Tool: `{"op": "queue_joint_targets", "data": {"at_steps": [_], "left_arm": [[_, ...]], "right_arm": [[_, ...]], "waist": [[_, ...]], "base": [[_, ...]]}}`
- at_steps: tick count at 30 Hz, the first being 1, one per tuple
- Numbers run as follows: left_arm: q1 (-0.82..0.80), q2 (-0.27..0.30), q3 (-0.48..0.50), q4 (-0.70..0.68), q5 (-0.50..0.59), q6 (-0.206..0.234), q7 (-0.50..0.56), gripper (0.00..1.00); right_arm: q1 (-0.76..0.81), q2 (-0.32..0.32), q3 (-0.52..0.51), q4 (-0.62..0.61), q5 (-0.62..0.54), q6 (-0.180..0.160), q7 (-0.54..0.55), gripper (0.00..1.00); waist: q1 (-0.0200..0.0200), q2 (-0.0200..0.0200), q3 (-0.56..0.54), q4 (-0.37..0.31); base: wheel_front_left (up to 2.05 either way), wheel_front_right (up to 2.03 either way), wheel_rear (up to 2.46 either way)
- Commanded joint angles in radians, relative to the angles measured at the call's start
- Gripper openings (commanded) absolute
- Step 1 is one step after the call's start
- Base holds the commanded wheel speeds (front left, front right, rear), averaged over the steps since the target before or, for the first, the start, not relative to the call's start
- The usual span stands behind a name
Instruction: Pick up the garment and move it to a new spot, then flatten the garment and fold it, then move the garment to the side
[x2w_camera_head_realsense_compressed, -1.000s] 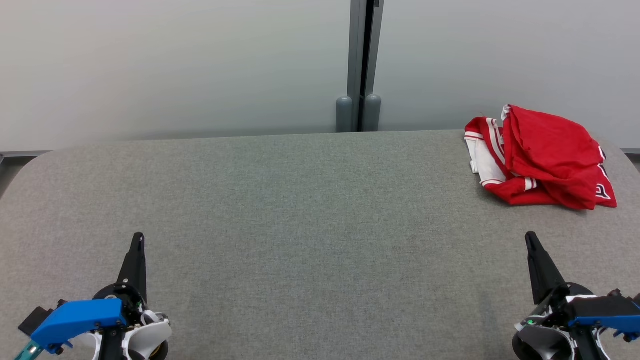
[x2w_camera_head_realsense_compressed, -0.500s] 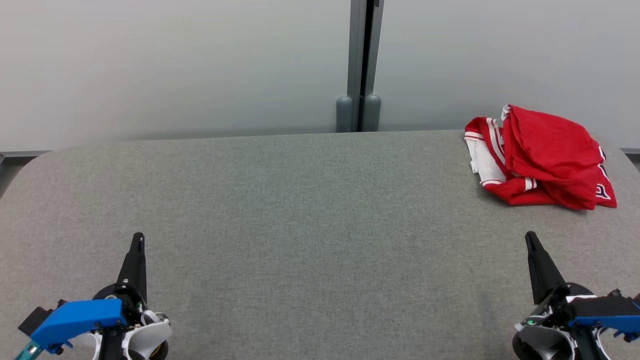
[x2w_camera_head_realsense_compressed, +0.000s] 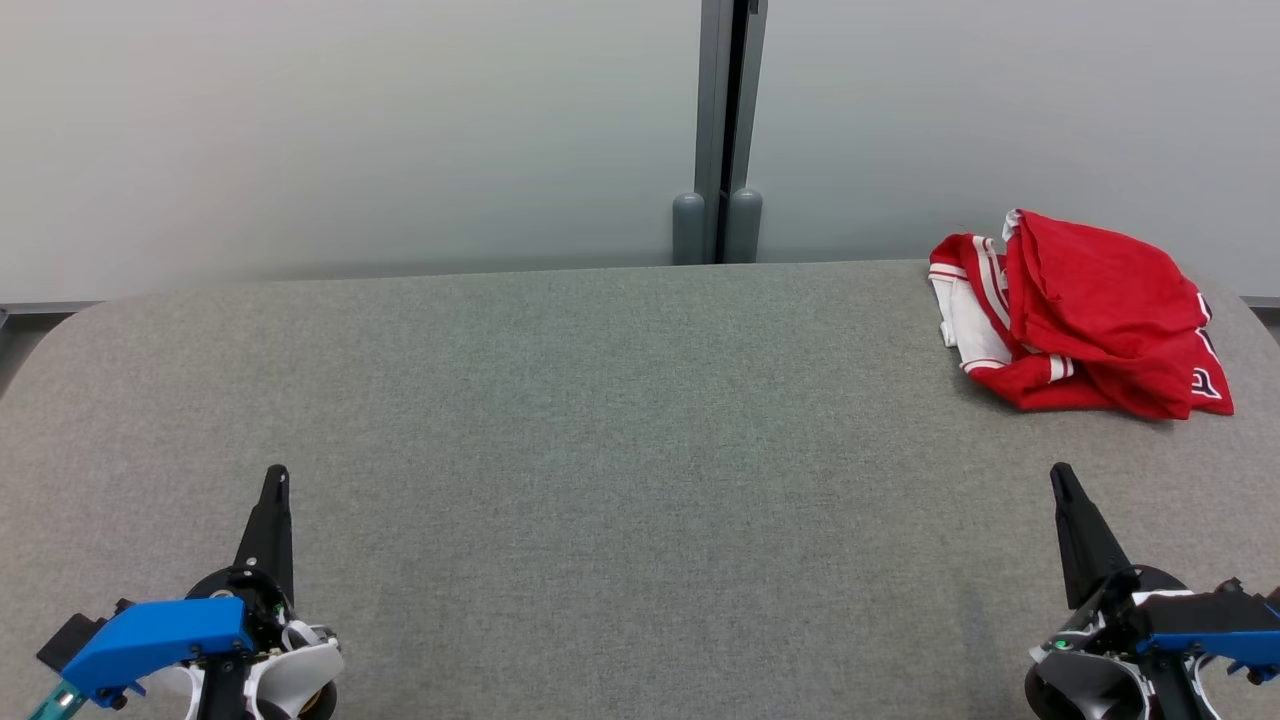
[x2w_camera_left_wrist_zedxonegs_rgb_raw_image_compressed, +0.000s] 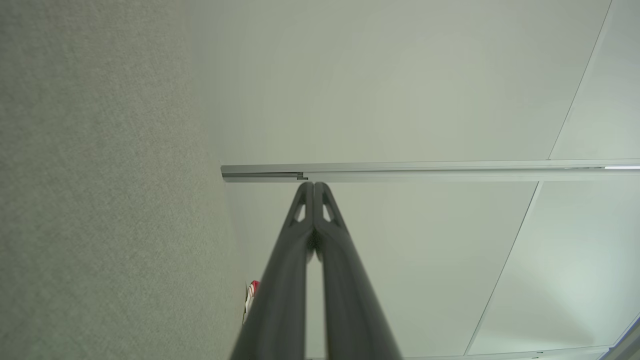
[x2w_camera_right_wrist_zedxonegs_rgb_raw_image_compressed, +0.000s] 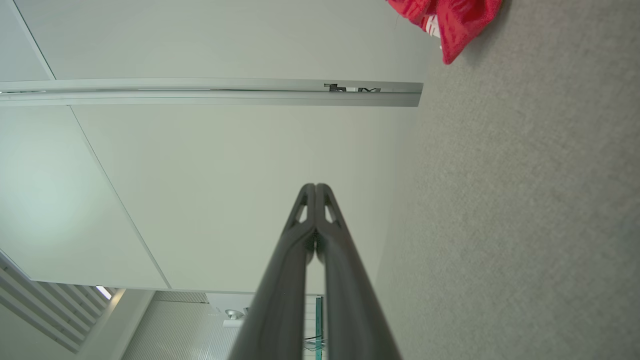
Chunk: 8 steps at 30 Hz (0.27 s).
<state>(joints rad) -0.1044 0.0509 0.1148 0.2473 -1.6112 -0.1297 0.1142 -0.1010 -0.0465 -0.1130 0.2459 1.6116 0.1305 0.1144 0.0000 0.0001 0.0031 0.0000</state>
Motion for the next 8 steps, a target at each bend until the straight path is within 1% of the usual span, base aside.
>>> {"op": "queue_joint_targets", "data": {"at_steps": [1, 8], "left_arm": [[-0.009, -0.003, 0.001, -0.004, -0.003, -0.004, 0.003, 0.0], [-0.009, -0.003, 0.001, -0.004, -0.003, -0.004, 0.003, 0.0]], "right_arm": [[-0.014, -0.007, -0.003, -0.003, 0.003, 0.0, 0.002, 0.0], [-0.014, -0.007, -0.003, -0.003, 0.003, 0.0, 0.002, 0.0]], "waist": [[0.0, -0.0001, 0.0, 0.0], [0.0, -0.0001, 0.0, 0.0]], "base": [[0.0, 0.0, 0.0], [0.0, 0.0, 0.0]]}}
